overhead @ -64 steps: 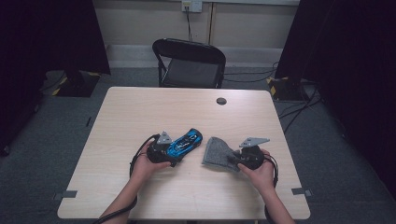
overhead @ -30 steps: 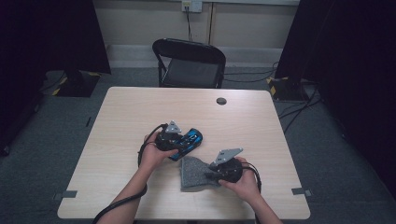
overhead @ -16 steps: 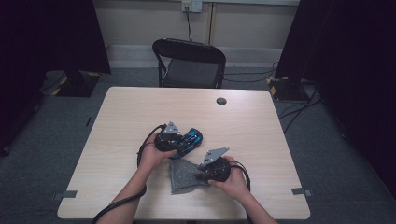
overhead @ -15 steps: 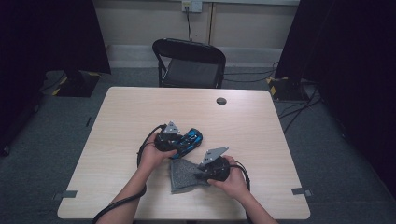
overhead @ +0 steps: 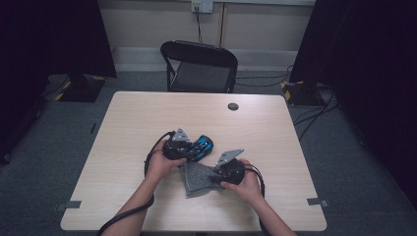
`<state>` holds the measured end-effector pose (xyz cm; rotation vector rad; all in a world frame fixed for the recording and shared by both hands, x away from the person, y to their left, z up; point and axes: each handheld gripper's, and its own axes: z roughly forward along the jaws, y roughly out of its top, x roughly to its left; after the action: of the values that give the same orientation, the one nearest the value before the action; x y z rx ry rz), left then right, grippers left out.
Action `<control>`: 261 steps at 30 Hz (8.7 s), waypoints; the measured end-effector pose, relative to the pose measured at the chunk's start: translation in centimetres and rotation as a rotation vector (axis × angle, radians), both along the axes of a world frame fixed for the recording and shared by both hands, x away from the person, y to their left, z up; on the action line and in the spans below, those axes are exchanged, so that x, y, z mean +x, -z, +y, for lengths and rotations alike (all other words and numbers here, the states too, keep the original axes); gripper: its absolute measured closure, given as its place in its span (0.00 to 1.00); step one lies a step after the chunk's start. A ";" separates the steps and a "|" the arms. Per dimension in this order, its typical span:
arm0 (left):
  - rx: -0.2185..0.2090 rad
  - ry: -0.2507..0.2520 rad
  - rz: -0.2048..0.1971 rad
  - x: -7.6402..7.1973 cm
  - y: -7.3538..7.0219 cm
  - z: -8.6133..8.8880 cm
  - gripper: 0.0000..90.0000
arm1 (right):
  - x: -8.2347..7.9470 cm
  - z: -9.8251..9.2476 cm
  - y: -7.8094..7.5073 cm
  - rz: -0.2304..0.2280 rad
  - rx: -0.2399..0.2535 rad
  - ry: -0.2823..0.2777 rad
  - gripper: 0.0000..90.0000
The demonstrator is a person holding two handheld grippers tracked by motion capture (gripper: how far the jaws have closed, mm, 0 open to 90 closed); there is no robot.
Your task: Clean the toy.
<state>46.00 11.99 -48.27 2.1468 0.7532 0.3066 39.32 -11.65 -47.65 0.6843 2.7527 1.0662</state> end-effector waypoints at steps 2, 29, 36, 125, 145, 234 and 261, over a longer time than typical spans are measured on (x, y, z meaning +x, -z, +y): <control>0.002 0.001 -0.006 0.0 0.0 0.0 0.54 | 0.1 0.0 0.0 -0.001 0.001 0.007 0.80; -0.003 0.007 -0.008 0.0 0.1 0.1 0.54 | 3.0 -2.2 -0.3 0.002 0.021 0.103 0.80; -0.001 0.008 -0.007 0.0 0.1 0.1 0.54 | 3.7 -2.4 -0.5 -0.011 0.020 0.122 0.80; 0.014 0.006 0.022 0.1 -0.2 0.0 0.54 | 1.2 -7.1 -2.4 -0.047 0.107 0.134 0.82; 0.021 0.003 0.024 0.2 -0.3 -0.1 0.54 | -0.4 -1.5 -1.5 0.007 0.100 -0.169 0.82; -0.003 -0.005 -0.001 -0.1 0.0 0.1 0.54 | 4.5 -4.1 -0.2 -0.084 -0.042 0.158 0.82; -0.007 -0.003 0.003 -0.1 0.0 0.1 0.54 | 5.3 -6.6 -0.1 -0.076 -0.014 0.282 0.82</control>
<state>45.93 12.08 -48.30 2.1404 0.7584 0.3017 44.61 -18.24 -47.52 0.9726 2.5018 0.9884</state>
